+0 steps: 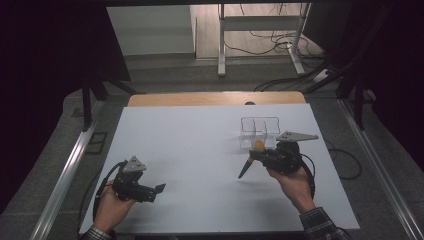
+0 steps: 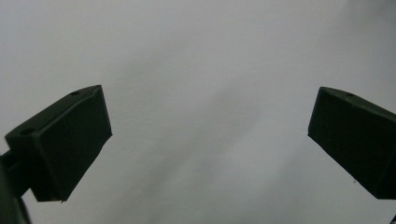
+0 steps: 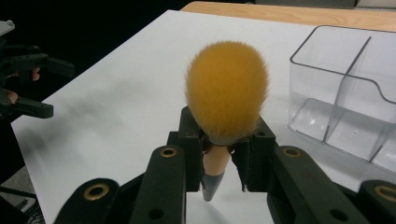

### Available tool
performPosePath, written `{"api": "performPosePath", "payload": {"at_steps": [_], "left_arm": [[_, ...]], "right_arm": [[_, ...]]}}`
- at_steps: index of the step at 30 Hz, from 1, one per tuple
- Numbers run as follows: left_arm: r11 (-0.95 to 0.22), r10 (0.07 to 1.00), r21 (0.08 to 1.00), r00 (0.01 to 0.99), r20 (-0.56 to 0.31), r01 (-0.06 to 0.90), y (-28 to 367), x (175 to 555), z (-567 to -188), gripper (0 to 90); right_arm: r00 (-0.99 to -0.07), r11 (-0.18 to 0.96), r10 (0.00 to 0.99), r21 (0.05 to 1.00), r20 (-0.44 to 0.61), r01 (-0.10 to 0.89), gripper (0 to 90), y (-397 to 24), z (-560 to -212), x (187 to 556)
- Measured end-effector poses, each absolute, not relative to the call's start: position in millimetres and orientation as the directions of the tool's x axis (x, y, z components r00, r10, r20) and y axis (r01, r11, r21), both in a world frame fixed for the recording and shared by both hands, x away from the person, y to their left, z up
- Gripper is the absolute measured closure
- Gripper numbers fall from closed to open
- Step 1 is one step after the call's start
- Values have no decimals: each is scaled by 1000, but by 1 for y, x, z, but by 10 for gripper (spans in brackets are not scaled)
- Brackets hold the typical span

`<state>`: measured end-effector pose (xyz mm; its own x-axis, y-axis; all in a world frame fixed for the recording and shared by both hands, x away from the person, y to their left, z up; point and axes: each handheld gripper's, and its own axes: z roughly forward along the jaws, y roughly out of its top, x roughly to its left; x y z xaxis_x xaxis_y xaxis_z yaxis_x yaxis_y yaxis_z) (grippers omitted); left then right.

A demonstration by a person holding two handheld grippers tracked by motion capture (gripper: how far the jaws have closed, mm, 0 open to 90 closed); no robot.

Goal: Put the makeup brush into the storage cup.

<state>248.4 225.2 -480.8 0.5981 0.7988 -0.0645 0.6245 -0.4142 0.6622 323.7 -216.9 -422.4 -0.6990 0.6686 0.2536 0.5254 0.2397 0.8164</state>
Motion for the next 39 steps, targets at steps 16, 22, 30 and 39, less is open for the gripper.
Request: {"api": "performPosePath", "payload": {"at_steps": [16, 22, 30, 39], "left_arm": [[-375, 847, 659, 530, -42, 652, 251, 242, -481, 0], [-357, 867, 656, 497, -33, 665, 263, 239, -481, 0], [-344, 871, 658, 489, -42, 670, 266, 238, -483, 0], [-384, 847, 641, 529, -41, 665, 251, 241, -489, 0]], "right_arm": [[-675, 226, 693, 814, 251, 535, 732, -231, -421, 328], [-663, 219, 705, 812, 252, 542, 732, -237, -420, 329], [-642, 210, 726, 810, 245, 547, 732, -249, -418, 330], [-625, 197, 740, 809, 247, 553, 733, -258, -415, 331]]}}
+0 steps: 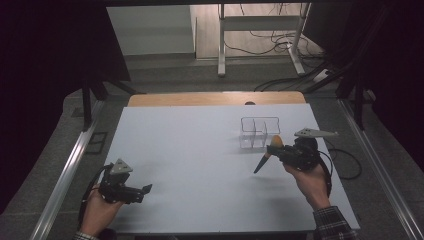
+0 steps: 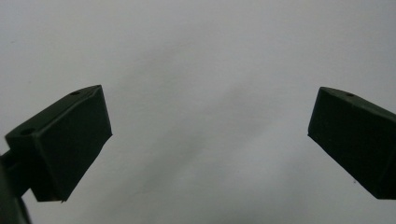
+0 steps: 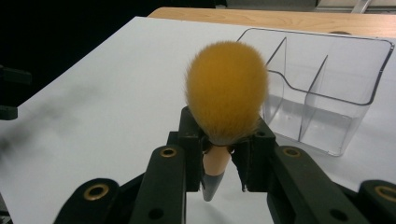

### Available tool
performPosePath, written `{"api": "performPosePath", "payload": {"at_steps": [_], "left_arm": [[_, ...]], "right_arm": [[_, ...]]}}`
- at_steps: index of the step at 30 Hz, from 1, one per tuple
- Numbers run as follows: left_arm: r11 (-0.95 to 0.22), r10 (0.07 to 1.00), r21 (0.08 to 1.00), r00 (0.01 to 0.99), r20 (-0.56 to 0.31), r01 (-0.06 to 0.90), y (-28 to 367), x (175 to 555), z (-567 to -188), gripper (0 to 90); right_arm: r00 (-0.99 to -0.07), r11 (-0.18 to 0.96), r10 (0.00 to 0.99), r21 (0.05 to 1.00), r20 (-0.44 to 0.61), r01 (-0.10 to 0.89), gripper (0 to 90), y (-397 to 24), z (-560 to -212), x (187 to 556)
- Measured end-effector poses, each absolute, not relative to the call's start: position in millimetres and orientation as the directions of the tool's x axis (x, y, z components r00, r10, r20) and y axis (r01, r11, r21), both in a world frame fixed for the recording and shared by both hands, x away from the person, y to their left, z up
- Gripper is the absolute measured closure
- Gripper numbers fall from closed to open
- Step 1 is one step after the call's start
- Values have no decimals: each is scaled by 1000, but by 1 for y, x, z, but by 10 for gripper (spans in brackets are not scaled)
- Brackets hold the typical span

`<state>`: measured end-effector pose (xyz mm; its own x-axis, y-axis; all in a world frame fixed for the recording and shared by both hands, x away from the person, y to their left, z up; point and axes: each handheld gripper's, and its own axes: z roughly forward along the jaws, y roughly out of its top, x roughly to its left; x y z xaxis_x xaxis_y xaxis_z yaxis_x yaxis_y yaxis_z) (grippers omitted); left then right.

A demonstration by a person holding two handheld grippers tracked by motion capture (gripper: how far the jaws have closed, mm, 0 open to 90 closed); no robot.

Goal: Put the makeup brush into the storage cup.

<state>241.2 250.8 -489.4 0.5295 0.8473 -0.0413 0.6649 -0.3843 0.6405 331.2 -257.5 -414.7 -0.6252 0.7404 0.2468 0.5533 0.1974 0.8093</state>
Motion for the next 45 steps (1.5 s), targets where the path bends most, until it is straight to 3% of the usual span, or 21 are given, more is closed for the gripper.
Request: {"api": "performPosePath", "payload": {"at_steps": [19, 45], "left_arm": [[-376, 836, 636, 543, -80, 673, 249, 245, -496, 0], [-403, 846, 603, 532, -42, 688, 255, 237, -499, 0]], "right_arm": [[-595, 161, 763, 819, 251, 551, 733, -282, -405, 338], [-564, 115, 788, 841, 246, 529, 733, -305, -379, 348]]}}
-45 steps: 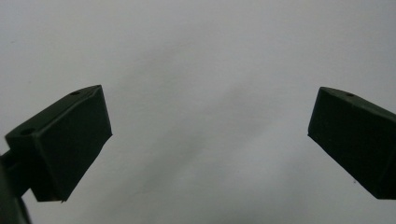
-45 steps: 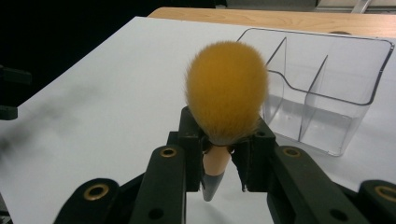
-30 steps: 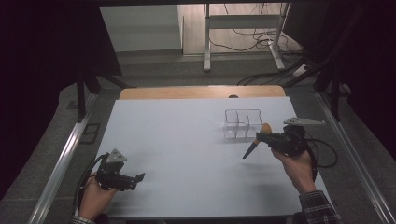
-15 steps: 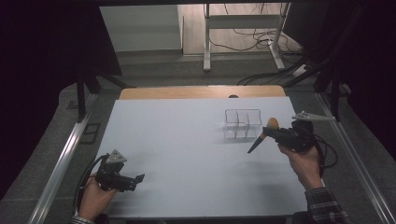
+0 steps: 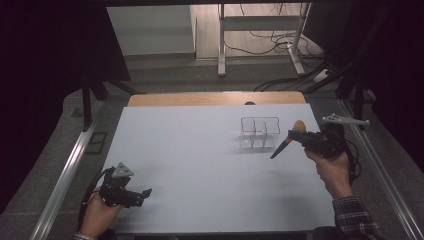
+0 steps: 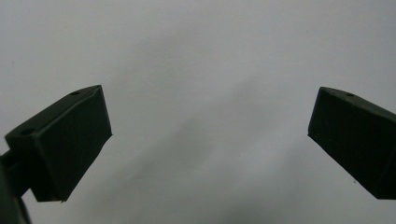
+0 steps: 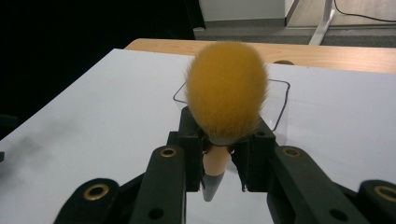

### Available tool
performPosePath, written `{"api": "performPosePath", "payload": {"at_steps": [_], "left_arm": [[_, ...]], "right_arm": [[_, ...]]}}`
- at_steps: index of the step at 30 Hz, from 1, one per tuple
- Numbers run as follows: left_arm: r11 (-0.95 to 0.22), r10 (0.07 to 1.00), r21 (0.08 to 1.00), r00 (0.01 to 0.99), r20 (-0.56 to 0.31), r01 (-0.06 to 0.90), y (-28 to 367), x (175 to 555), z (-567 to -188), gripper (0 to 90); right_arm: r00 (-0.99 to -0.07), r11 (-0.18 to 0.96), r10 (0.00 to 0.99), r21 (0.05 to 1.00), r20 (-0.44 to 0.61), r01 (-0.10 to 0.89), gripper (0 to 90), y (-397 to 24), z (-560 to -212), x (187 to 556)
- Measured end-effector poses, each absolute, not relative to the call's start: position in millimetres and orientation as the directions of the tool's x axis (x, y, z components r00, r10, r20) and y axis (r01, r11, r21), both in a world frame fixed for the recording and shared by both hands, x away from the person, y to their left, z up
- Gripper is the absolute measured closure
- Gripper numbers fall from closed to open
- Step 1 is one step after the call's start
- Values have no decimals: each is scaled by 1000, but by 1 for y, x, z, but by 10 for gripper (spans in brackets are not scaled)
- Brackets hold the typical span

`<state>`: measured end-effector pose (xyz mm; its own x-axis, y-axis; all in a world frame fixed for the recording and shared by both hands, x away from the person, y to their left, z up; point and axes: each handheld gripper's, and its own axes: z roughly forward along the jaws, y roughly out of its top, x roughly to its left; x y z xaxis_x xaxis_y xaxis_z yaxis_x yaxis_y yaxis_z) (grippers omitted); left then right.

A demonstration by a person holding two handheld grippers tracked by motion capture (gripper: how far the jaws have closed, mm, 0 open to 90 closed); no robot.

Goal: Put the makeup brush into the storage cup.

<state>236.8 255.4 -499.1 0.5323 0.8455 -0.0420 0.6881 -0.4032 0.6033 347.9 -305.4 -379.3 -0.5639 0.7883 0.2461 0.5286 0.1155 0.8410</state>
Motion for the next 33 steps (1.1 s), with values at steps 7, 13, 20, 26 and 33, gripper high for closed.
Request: {"api": "performPosePath", "payload": {"at_steps": [7, 13, 20, 26, 33], "left_arm": [[-392, 853, 604, 521, -44, 694, 259, 233, -500, 0], [-385, 856, 606, 515, -48, 696, 264, 230, -500, 0], [-376, 858, 609, 511, -57, 699, 267, 227, -501, 0], [-362, 862, 618, 503, -63, 697, 271, 225, -500, 0], [-360, 863, 620, 501, -63, 697, 271, 225, -500, 0]], "right_arm": [[-565, 112, 789, 847, 242, 519, 733, -306, -372, 354], [-563, 108, 791, 851, 239, 514, 733, -306, -366, 360], [-556, 103, 796, 851, 240, 516, 733, -306, -363, 367], [-556, 104, 798, 857, 232, 506, 733, -305, -358, 372], [-550, 93, 802, 860, 234, 502, 733, -306, -351, 380]]}}
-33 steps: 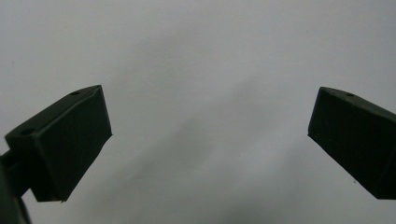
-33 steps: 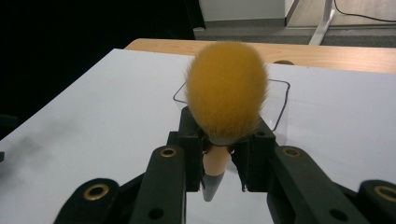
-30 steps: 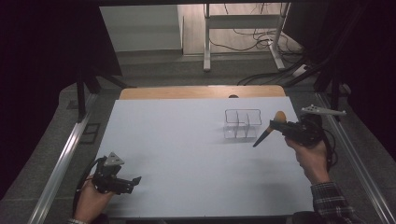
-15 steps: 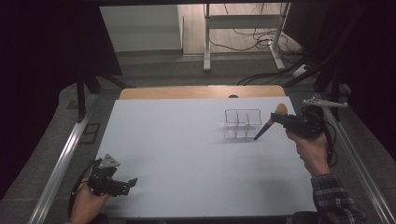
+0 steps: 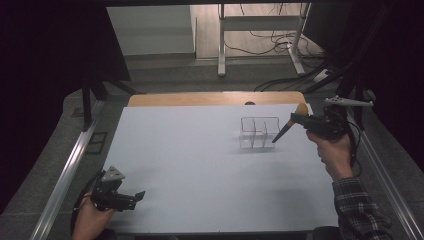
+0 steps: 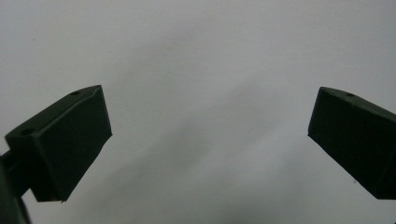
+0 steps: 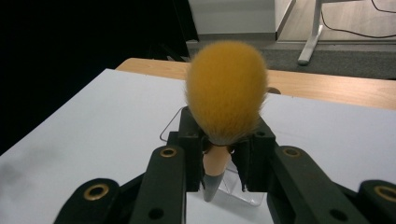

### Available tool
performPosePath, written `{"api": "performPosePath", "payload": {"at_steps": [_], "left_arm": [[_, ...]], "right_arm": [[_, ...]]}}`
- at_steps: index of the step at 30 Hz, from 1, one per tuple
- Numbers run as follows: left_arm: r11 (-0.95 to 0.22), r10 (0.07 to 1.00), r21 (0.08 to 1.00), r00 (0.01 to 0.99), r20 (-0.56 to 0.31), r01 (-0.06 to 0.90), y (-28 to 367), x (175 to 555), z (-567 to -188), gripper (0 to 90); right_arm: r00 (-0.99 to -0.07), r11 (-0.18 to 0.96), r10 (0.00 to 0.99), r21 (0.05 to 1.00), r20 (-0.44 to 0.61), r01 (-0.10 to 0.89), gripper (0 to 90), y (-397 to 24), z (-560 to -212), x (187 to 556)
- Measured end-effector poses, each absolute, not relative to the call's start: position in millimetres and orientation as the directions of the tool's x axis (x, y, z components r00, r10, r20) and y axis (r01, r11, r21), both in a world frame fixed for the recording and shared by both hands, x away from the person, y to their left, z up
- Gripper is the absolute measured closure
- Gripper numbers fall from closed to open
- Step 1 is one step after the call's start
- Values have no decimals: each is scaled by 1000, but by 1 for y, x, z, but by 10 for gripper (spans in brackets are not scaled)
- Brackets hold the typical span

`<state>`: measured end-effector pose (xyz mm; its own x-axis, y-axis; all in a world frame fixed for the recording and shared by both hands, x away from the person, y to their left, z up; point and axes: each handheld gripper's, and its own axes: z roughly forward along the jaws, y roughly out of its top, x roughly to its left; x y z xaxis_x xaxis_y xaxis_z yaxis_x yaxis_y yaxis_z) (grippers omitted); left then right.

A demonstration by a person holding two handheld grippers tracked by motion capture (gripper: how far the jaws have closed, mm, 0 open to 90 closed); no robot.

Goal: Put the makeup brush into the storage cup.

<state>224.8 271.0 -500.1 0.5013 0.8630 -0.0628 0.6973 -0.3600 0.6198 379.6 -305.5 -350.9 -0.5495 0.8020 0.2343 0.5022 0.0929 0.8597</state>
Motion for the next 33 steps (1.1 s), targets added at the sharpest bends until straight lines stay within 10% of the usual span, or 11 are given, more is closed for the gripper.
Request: {"api": "performPosePath", "payload": {"at_steps": [33], "left_arm": [[-377, 860, 606, 507, -52, 701, 269, 226, -502, 0]], "right_arm": [[-507, 76, 837, 872, 207, 483, 733, -300, -339, 419]]}}
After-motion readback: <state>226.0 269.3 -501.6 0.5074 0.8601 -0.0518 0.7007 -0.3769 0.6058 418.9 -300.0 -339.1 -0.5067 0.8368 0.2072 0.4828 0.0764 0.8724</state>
